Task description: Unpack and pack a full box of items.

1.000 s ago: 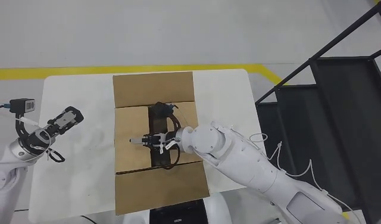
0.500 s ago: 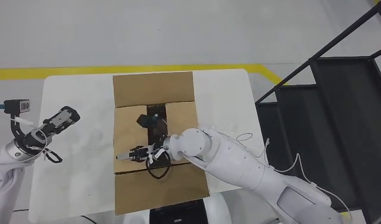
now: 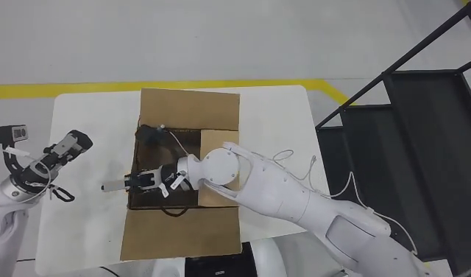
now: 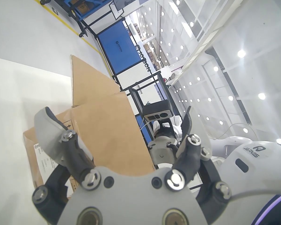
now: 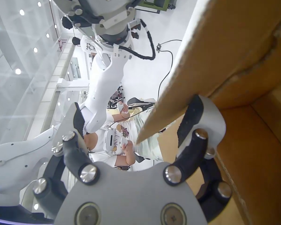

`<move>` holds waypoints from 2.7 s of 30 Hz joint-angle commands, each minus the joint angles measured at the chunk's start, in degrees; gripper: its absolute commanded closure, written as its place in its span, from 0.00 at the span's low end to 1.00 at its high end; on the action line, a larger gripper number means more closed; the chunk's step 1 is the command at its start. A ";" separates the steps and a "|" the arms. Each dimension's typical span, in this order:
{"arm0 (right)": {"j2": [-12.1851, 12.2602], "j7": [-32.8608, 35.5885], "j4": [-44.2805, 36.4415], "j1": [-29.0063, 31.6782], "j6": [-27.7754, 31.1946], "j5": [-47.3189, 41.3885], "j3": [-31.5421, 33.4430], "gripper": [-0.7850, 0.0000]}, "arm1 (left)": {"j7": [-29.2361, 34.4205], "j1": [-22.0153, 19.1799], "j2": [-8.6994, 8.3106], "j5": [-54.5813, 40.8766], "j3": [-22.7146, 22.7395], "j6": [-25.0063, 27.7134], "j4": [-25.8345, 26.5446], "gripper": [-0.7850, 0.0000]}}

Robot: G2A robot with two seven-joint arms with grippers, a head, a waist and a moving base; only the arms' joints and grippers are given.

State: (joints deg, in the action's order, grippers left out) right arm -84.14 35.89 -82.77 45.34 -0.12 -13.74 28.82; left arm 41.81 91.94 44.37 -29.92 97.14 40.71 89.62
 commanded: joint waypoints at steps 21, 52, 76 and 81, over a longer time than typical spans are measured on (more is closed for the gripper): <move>-13.97 -0.95 22.48 -8.90 4.71 -0.81 -9.95 0.00 | 11.16 -3.46 -0.09 -3.21 3.81 -7.31 0.72 0.00; 3.02 9.50 -18.99 24.70 -8.12 17.06 32.00 0.00 | 3.96 -13.73 4.13 10.03 -16.16 -9.95 -14.55 0.00; 6.60 9.31 -31.14 35.67 -8.90 19.00 41.08 0.00 | 9.33 -15.81 6.01 9.69 -22.68 -14.28 -11.18 0.00; 6.94 9.65 -31.68 35.70 -8.73 18.96 40.75 0.00 | 9.09 -17.73 6.01 9.85 -21.24 -12.81 -13.35 0.00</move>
State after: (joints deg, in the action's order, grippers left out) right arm -77.26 45.39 -114.38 81.04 -8.87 5.18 69.66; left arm 51.08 74.41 50.47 -20.02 75.18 27.45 76.78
